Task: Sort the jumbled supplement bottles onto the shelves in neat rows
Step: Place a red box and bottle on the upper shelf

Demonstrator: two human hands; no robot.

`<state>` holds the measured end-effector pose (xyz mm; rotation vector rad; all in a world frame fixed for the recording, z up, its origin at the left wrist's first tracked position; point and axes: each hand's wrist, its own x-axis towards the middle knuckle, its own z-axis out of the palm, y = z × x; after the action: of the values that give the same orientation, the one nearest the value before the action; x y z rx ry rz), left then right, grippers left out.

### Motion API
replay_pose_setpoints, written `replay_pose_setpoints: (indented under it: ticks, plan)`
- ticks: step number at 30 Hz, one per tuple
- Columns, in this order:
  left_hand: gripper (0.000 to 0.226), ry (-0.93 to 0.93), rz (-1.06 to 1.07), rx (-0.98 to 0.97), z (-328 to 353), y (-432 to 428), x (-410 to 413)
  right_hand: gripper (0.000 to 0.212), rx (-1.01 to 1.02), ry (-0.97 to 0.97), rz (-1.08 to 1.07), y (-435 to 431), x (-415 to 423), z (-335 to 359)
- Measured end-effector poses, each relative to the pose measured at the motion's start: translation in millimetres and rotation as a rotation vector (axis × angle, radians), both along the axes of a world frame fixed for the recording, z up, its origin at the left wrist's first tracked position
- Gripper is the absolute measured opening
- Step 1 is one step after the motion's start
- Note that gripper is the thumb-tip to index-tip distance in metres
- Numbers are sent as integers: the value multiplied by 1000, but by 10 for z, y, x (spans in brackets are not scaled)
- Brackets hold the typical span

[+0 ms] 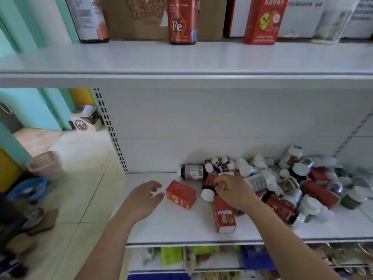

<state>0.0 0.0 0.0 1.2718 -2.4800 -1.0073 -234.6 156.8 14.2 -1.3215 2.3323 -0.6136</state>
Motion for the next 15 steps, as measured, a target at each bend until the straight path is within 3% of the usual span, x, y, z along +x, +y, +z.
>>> replay_pose_setpoints:
  ticks: [2,7,10,12,15]
  plan:
    - [36,-51,38,48,-109,-54,-189,5,40,122,97,-109,-132,-112]
    - [40,-143,89,268,-418,-104,-749,30,132,341,445,-523,-487,-485]
    - [45,-126,158,379,-533,-140,-1026,11,201,624,668,-791,-630,-614]
    - [45,-173,187,365,-587,-152,-1152,10,247,758,745,-913,-677,-661]
    - [38,-299,218,179,-636,-122,-1267,21,261,858,824,-1032,-743,-748]
